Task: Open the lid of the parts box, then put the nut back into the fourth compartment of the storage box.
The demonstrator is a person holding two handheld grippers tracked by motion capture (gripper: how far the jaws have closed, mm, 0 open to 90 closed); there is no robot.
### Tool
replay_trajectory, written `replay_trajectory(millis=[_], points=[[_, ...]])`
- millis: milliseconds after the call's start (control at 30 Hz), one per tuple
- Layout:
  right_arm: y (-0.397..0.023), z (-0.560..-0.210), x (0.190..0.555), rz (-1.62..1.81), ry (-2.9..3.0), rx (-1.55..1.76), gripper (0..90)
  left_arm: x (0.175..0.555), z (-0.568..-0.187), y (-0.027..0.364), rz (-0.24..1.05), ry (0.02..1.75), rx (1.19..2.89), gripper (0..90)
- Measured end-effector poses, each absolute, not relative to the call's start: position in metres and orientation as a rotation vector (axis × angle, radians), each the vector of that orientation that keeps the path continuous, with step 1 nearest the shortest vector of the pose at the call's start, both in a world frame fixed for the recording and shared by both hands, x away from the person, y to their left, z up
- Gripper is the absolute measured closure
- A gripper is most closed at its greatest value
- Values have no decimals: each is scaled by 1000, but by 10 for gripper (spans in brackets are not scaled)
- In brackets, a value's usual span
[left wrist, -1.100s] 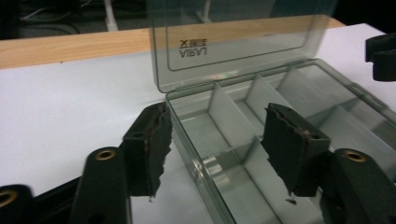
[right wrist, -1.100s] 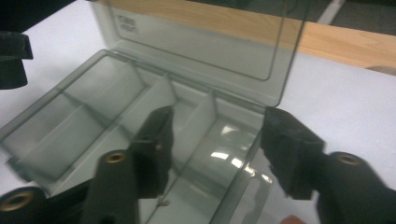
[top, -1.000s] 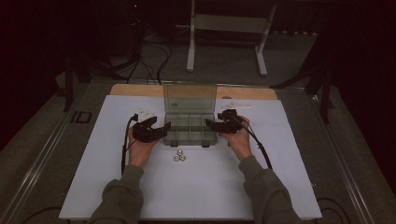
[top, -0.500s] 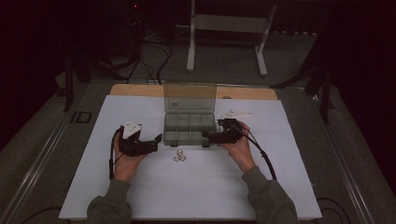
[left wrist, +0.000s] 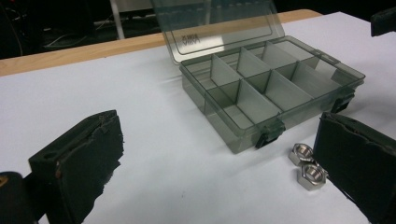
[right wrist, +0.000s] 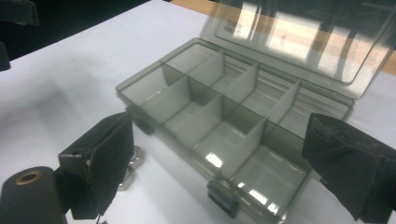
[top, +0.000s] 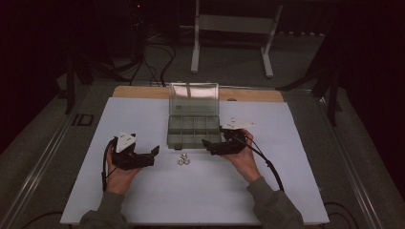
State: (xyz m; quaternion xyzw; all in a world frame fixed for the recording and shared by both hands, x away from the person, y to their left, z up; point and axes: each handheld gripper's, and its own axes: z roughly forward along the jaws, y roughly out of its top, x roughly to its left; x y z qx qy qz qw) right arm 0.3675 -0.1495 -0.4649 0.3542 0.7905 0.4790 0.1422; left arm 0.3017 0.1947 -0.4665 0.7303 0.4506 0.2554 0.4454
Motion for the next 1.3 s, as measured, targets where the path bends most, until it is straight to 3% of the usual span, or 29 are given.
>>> replay_trajectory(millis=[867,1300], points=[[-126,-467,342,1417,2378,903,96,282,-468,200,654,1095,1823,24],[-98,-468,334,1368,2482,780,153,285,-470,197,649,1085,1841,31]])
